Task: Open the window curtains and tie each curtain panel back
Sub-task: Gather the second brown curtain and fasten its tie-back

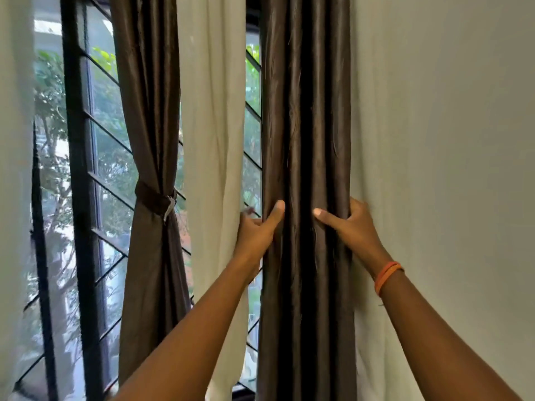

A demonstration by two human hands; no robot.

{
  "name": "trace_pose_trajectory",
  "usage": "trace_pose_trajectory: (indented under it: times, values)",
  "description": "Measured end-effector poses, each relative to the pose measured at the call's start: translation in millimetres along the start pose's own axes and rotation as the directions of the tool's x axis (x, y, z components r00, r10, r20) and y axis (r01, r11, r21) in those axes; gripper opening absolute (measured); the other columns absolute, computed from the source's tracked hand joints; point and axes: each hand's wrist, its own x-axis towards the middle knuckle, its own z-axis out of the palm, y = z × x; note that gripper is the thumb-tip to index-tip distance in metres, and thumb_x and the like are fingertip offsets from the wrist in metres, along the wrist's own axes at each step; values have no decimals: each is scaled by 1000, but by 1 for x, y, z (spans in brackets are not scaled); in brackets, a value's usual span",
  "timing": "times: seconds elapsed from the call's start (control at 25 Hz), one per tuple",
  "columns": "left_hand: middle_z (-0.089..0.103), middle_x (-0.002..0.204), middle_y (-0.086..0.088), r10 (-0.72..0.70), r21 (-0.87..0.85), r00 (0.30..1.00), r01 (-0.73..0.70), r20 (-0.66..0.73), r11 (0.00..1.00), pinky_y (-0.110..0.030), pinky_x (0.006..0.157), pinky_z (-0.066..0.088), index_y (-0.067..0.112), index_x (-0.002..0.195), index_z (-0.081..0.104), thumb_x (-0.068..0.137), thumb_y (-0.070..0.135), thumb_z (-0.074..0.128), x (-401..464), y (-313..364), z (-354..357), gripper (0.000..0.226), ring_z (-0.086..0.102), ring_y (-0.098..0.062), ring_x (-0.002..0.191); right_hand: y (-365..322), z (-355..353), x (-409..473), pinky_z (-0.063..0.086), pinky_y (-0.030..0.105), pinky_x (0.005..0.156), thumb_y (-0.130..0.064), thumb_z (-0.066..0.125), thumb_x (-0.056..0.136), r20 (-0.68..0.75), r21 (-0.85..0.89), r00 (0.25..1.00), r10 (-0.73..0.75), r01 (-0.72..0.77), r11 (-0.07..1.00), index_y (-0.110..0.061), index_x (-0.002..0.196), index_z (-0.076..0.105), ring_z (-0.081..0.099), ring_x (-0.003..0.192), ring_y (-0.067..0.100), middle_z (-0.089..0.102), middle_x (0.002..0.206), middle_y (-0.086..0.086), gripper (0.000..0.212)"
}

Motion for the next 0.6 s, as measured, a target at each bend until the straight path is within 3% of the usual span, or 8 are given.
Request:
trace_pose_trajectory:
  times: [0.08,0.12,0.16,0.24,0.32,0.4,0.52,0.6]
  values:
    - [67,101,-9,-171,-284,961,230,218,931,-41,67,56,17,135,50,64,91,43,-4,-16,-2,103,68,-29,76,6,5,-9,57,40,91,-26,83,76,172,130,981,94,-117,985,-15,121,62,70,103,18,71,116,4,51]
    - [67,99,-11,-214,-298,938,294,274,908,-39,61,55,18,131,52,66,92,36,-6,-24,-3,100,68,-29,70,6,8,-14,57,42,90,-28,82,77,216,206,965,147,-192,959,-15,122,60,70,103,22,70,117,8,52]
    - [67,92,-11,-235,-218,924,306,302,926,-35,55,54,16,127,54,73,86,36,-13,-31,-1,91,66,-25,64,7,10,-20,57,43,90,-29,79,80,231,266,954,192,-251,931,-13,123,59,71,103,24,70,118,11,51]
    - [63,72,-5,-190,173,938,144,291,974,-26,43,46,8,116,58,92,57,51,-30,-44,6,55,57,-15,51,11,13,-35,57,40,90,-26,72,86,201,308,952,232,-286,907,-8,122,62,71,101,23,71,116,13,41]
    - [65,70,0,23,351,987,-78,158,933,-22,46,44,7,101,65,93,31,62,-44,-58,8,26,58,-10,52,18,15,-52,57,40,91,-22,72,88,126,210,961,248,-270,939,-9,117,67,72,98,22,74,109,9,33]
    - [68,72,1,190,369,981,-189,35,910,-16,53,42,10,84,70,88,25,67,-60,-64,-5,16,62,-9,62,18,13,-68,55,40,92,-22,73,87,-52,19,972,228,-227,974,-12,115,67,70,100,22,73,108,2,31]
    - [60,59,-1,196,500,979,-194,50,844,-19,47,34,9,64,61,84,36,72,-86,-57,-36,35,57,-12,55,1,15,-93,46,37,92,-29,71,86,-498,-375,867,24,-240,896,-14,124,54,58,109,26,56,120,2,45]
    - [55,52,5,200,572,972,-234,122,786,-19,44,33,17,56,57,80,41,75,-100,-43,-62,38,52,-5,49,-20,32,-119,44,30,87,-37,69,86,-497,-429,849,-177,-63,901,-18,124,51,54,103,18,51,119,2,46]
